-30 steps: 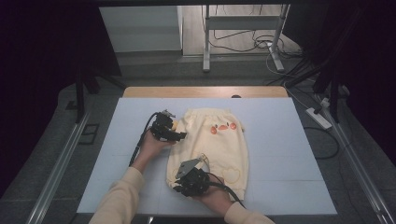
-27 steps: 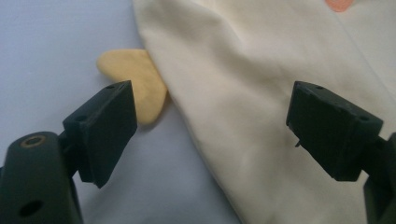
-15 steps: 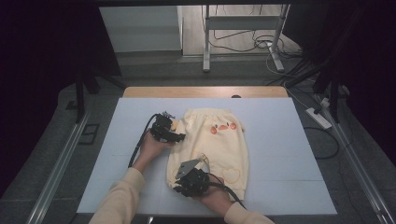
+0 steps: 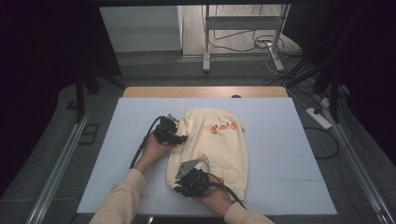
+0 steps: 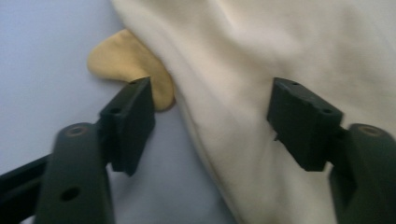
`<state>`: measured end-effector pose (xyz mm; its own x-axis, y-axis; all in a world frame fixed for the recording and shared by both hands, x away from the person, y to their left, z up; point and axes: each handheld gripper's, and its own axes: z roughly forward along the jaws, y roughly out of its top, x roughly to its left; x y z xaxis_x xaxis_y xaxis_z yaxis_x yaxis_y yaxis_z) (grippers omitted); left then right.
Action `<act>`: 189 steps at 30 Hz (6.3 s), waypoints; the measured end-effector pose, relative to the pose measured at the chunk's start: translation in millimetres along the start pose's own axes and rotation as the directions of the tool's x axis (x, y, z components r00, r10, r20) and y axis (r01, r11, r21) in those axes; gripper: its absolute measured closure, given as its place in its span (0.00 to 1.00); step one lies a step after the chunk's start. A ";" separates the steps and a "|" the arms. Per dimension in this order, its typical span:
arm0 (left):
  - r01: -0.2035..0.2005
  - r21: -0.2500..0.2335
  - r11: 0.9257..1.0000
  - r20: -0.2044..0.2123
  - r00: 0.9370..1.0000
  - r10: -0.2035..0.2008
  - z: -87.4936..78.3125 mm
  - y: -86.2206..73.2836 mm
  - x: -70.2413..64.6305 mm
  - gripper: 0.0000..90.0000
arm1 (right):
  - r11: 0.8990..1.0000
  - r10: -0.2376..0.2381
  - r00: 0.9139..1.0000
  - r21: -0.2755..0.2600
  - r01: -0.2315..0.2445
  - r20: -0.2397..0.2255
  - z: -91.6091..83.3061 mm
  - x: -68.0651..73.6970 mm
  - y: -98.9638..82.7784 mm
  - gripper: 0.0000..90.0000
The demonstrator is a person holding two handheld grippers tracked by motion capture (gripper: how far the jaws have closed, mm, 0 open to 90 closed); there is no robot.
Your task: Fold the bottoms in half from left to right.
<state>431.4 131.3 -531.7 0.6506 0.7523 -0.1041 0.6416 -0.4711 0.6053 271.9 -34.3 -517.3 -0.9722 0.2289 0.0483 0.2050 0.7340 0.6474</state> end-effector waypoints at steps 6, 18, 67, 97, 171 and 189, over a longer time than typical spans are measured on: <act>0.009 -0.018 1.000 0.051 0.999 -0.008 -0.6 -1.0 -0.4 0.72 | 1.000 -0.002 1.000 0.004 0.002 0.003 -0.4 0.5 -0.1 0.86; 0.023 -0.048 0.999 0.108 0.994 -0.017 -6.4 -1.2 2.6 0.92 | 1.000 0.003 1.000 0.003 -0.003 0.001 -1.2 0.4 -0.2 0.86; 0.150 -0.197 0.969 0.240 0.966 -0.101 -76.8 -1.2 19.2 0.94 | 0.989 -0.053 0.999 -0.140 0.053 0.003 -31.0 19.3 22.9 0.88; 0.161 -0.273 0.948 0.250 0.964 -0.092 -116.1 -0.7 22.8 0.94 | 0.974 -0.032 0.998 -0.224 0.019 -0.055 -42.0 21.2 33.4 0.89; 0.115 -0.208 0.971 0.266 0.962 -0.057 -64.0 24.4 0.2 0.93 | 0.974 0.110 0.992 -0.204 -0.096 0.056 -88.8 -2.0 -28.9 0.90; 0.082 -0.185 0.979 0.274 0.961 -0.029 -49.8 34.5 -9.7 0.92 | 0.971 0.151 0.985 -0.199 -0.133 0.081 -100.1 -7.2 -45.5 0.90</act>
<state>427.0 130.7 -470.5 0.7184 0.6102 -0.3339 0.6065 -0.3144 0.7303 258.3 -133.3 -471.0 -0.9177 0.3882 0.0841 0.3057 0.5551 0.7735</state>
